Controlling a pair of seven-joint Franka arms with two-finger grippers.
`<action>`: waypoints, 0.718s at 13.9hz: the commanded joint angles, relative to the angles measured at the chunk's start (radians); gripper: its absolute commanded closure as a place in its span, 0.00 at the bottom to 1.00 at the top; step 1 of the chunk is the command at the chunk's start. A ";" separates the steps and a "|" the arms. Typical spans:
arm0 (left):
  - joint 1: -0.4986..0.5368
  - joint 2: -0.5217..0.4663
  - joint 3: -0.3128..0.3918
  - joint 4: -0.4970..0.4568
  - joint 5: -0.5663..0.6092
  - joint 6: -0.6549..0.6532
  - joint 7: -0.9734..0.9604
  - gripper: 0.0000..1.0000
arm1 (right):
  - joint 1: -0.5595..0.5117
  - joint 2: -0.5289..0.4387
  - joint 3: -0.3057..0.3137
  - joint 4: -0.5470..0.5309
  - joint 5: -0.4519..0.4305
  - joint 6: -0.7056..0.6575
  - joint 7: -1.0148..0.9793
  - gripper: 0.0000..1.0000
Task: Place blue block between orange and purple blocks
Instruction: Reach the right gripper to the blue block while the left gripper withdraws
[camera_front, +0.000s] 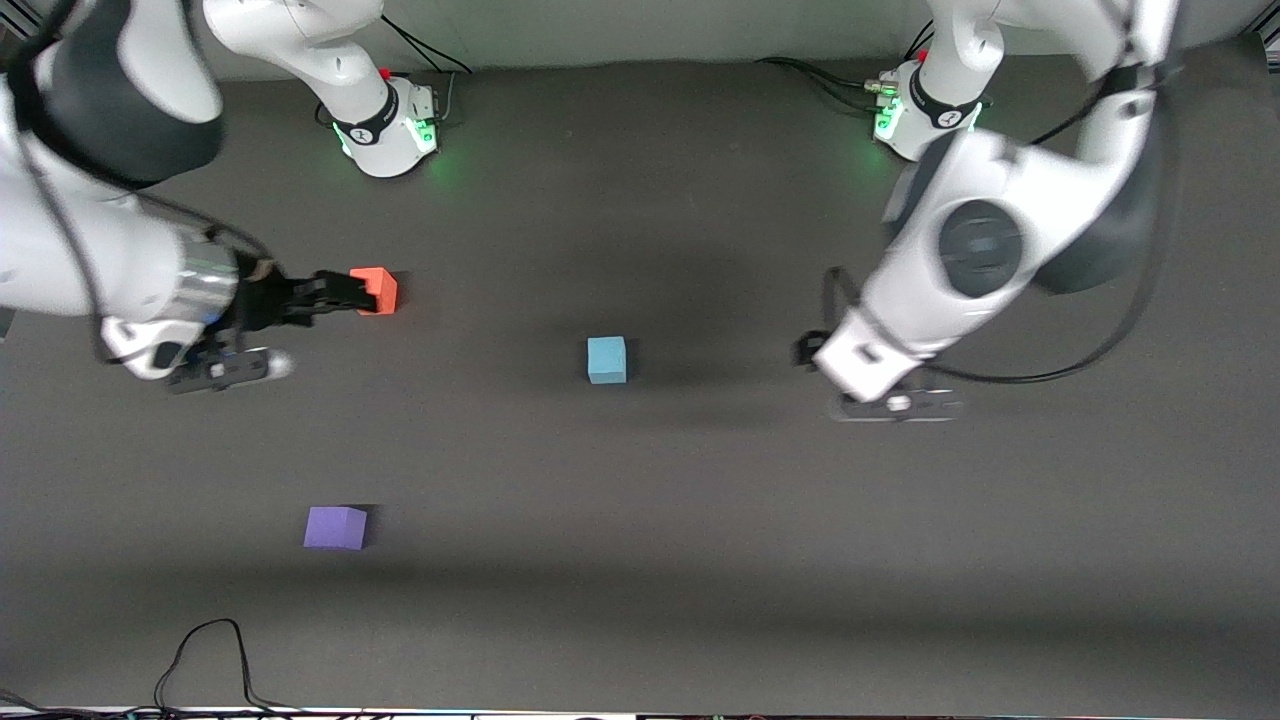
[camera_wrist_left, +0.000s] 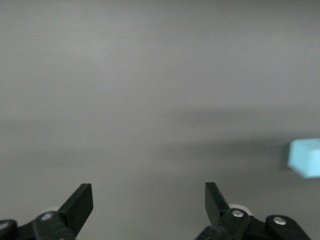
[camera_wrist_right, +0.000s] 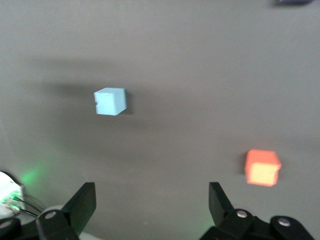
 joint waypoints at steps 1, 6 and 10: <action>0.147 -0.180 -0.010 -0.141 0.000 -0.063 0.151 0.00 | 0.119 0.021 -0.006 0.027 0.010 0.014 0.181 0.00; 0.331 -0.255 -0.004 -0.138 0.009 -0.111 0.366 0.00 | 0.254 0.081 -0.004 0.045 0.013 0.074 0.339 0.00; 0.358 -0.290 0.002 -0.103 0.011 -0.140 0.382 0.00 | 0.340 0.188 -0.009 0.104 -0.012 0.158 0.468 0.00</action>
